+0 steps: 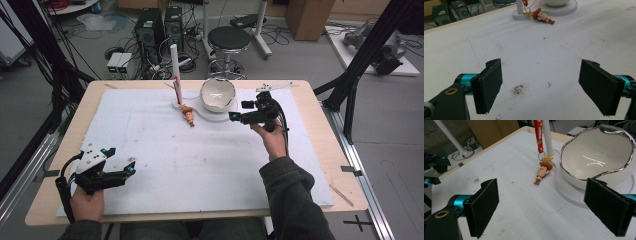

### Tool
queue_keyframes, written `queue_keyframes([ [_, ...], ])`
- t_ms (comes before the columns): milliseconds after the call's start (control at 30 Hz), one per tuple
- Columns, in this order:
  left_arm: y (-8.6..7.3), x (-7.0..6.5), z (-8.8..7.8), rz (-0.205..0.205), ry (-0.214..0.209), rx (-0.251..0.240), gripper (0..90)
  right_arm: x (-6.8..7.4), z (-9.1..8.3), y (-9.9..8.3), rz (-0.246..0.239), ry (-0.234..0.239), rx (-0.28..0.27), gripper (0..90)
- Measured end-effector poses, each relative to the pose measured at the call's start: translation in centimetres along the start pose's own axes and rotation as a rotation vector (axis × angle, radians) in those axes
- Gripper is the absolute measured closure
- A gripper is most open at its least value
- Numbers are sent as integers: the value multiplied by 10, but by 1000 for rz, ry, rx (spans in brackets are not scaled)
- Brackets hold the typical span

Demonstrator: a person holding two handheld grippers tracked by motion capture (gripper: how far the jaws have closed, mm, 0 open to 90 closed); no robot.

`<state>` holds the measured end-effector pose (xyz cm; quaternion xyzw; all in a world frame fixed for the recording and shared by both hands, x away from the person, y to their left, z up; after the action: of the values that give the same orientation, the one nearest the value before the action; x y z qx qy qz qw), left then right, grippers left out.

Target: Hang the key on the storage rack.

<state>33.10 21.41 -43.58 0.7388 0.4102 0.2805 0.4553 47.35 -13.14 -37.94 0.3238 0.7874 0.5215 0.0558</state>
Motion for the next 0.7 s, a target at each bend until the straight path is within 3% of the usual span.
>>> queue_keyframes([
  [700, 0, 0, 1, 1, 2, 0, 196, 3, -23, -10, -15, -9, -28, 118],
])
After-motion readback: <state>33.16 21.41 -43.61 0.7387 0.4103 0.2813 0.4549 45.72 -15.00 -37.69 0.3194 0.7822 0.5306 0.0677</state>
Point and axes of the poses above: each handheld gripper's, and its own axes: z roughly forward along the jaws, y roughly out of its top, x roughly to its left, the point moved 10 cm from there along z, roughly forward along the jaws, and after that the axes turned 1 degree about -z, right-handed, at the moved point
